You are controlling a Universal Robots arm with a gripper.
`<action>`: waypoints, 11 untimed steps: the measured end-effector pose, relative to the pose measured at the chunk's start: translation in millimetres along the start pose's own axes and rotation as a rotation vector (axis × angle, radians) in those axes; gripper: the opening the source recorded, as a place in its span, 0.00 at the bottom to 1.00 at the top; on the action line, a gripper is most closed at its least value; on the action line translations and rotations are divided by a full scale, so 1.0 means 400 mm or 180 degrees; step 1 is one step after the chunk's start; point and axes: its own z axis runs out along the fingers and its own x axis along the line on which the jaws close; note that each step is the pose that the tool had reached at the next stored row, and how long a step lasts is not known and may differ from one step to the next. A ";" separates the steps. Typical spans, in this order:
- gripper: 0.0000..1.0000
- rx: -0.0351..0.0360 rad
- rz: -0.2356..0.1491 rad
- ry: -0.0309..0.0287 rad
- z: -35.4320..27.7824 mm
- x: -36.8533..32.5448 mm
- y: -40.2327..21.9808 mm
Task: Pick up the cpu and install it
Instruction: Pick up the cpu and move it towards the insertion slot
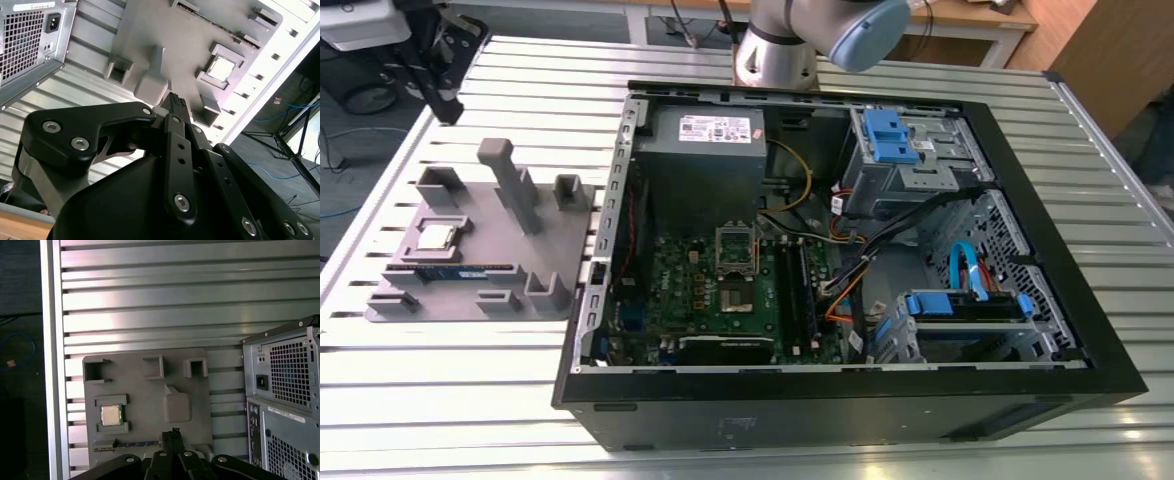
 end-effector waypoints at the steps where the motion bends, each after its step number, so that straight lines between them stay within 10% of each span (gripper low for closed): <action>1: 0.11 0.0000 0.0000 0.0000 0.001 0.006 0.000; 11: 0.11 0.0000 0.0000 0.0000 0.014 0.061 -0.005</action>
